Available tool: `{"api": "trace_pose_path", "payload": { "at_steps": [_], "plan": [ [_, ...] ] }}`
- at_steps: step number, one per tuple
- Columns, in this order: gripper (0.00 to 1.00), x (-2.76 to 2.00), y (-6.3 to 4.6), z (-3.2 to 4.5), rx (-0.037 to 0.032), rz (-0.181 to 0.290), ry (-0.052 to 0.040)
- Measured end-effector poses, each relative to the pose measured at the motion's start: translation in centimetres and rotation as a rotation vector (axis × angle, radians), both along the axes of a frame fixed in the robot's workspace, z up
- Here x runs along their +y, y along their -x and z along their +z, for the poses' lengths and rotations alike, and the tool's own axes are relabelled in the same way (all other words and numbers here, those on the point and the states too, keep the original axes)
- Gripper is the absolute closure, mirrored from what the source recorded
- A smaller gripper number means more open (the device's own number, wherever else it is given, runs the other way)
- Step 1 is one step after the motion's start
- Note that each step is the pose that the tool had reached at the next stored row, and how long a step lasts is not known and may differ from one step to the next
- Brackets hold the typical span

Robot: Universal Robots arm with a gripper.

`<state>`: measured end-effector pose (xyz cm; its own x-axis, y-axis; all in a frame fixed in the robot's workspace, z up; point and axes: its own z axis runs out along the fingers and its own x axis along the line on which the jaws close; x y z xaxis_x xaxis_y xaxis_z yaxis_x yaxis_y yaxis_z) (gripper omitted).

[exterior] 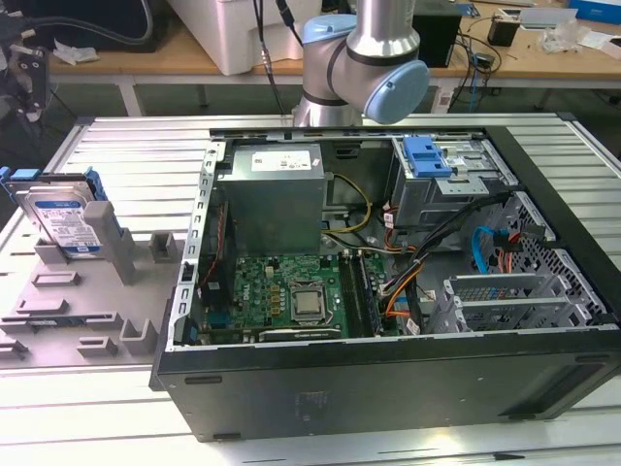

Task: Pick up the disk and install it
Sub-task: 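Pick up the disk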

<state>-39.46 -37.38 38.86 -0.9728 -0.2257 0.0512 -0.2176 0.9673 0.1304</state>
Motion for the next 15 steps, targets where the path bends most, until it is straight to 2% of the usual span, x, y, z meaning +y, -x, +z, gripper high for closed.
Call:
{"api": "trace_pose_path", "payload": {
  "at_steps": [8,10,13,15],
  "plan": [
    [0.52,0.01,0.00,-0.05,0.0001,0.171,0.0046],
    [0.52,0.01,0.00,-0.08,0.0001,0.230,0.0070],
    [0.52,0.02,0.01,-0.09,0.0007,0.284,0.0125],
    [0.52,0.01,0.00,-0.09,0.0013,0.292,0.0178]
  ]
}}
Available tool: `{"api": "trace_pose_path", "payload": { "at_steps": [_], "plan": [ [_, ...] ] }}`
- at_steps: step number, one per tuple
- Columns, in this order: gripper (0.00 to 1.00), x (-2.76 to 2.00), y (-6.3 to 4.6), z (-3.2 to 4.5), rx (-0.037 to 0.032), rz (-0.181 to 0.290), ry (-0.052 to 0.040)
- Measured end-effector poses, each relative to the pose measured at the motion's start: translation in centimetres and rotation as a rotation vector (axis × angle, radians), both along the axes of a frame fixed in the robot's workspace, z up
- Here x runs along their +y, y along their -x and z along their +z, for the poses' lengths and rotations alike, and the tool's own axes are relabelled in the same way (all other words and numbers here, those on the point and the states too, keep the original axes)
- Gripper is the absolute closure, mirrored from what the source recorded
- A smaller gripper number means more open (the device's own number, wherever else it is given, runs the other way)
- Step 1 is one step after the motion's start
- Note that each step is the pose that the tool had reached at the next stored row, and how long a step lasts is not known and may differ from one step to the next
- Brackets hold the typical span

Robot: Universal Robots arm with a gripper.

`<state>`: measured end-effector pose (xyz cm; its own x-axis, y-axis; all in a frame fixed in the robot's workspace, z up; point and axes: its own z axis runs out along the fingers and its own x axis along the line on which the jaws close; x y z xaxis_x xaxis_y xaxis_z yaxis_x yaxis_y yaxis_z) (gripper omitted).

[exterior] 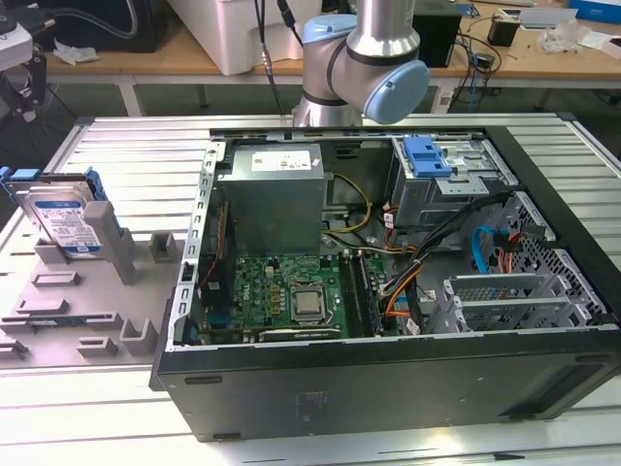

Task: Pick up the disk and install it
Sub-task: 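Pick up the disk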

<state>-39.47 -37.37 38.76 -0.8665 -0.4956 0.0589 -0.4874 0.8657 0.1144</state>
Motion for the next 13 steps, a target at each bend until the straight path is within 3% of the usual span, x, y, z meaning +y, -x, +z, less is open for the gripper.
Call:
{"api": "trace_pose_path", "payload": {
  "at_steps": [7,12,13],
  "plan": [
    [0.52,0.01,0.00,0.00,-0.0016,0.003,0.0000],
    [0.52,0.01,0.01,0.01,-0.0147,0.065,0.0000],
    [0.52,0.01,0.01,0.01,-0.0221,0.079,0.0002]
  ]
}}
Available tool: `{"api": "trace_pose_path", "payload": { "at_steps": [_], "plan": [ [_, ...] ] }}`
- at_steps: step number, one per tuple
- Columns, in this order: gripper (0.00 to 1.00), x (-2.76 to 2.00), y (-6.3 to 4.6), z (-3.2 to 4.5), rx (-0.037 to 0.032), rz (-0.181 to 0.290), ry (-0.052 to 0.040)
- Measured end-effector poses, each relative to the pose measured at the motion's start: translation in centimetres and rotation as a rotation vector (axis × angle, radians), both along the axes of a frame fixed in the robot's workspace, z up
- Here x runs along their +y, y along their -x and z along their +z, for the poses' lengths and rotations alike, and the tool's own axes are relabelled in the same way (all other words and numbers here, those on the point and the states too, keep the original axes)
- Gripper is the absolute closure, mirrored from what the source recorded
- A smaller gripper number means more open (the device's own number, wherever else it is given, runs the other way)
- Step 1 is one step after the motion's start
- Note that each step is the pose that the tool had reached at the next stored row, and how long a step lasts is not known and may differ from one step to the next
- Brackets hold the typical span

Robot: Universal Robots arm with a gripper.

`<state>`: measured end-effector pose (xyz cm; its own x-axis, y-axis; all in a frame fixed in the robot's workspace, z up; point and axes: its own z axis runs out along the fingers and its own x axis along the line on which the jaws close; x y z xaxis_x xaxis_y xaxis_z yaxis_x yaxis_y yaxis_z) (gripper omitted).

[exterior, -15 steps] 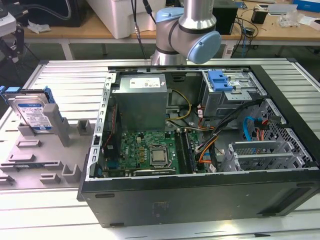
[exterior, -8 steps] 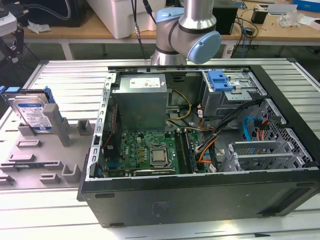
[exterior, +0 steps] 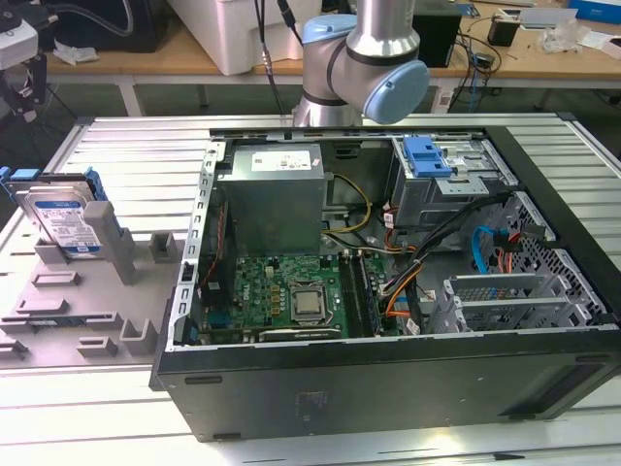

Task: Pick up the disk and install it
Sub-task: 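Pick up the disk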

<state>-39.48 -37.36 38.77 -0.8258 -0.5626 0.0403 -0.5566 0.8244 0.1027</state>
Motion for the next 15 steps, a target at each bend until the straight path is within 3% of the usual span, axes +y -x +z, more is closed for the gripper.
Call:
{"api": "trace_pose_path", "payload": {
  "at_steps": [1,2,3,4,5,6,11,15],
  "plan": [
    [0.52,0.00,0.00,-0.01,-0.0080,0.009,0.0000],
    [0.52,-0.01,-0.01,-0.01,-0.0203,0.017,0.0000],
    [0.52,-0.01,-0.01,-0.01,-0.0368,0.023,0.0003],
    [0.52,0.00,-0.01,-0.01,-0.0592,0.028,0.0020],
    [0.52,0.01,0.00,-0.01,-0.0701,0.029,0.0044],
    [0.52,0.03,0.03,-0.01,-0.0732,0.029,0.0071],
    [0.52,0.01,0.04,-0.03,-0.0732,0.029,0.0071],
    [0.52,0.43,0.14,-0.24,-0.0736,0.041,0.0065]
  ]
}}
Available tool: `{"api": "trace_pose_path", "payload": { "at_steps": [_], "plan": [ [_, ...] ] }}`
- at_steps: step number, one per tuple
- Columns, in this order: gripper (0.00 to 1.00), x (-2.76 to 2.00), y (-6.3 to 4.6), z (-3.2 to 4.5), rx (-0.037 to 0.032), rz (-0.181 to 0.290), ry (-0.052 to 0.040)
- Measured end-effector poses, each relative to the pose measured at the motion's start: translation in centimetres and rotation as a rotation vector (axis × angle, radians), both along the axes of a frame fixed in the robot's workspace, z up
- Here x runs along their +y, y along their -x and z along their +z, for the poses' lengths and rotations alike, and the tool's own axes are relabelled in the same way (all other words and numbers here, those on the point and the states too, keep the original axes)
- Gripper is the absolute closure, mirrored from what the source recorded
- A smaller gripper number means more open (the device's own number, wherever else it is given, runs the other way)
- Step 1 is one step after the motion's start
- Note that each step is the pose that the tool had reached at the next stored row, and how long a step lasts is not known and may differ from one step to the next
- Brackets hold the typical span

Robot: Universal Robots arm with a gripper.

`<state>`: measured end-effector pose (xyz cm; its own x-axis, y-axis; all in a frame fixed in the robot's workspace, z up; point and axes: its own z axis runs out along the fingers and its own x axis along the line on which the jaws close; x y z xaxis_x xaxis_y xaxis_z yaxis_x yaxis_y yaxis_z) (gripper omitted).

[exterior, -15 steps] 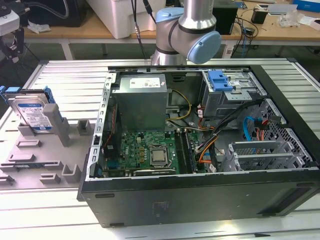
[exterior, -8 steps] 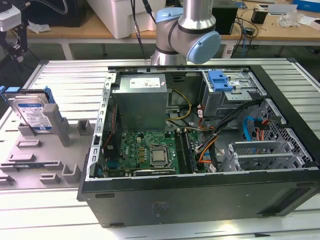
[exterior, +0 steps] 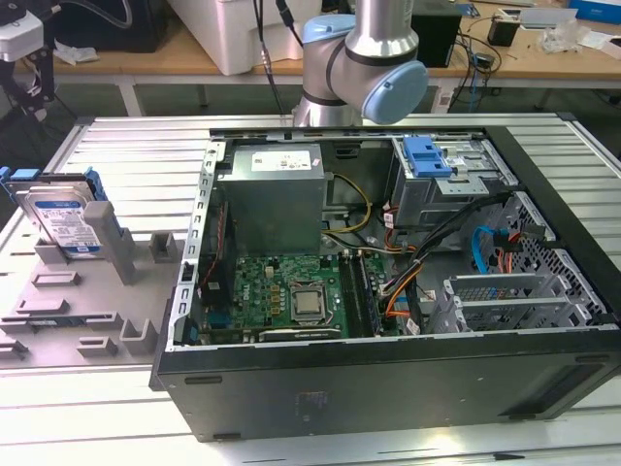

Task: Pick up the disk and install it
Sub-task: 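Pick up the disk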

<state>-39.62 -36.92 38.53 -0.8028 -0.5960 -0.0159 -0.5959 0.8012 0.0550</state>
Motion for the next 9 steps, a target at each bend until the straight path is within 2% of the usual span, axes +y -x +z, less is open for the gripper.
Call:
{"api": "trace_pose_path", "payload": {
  "at_steps": [2,9],
  "plan": [
    [0.52,0.04,-0.01,-0.03,0.0002,0.029,0.0001],
    [0.52,0.05,0.00,-0.33,0.0002,0.205,0.0001]
  ]
}}
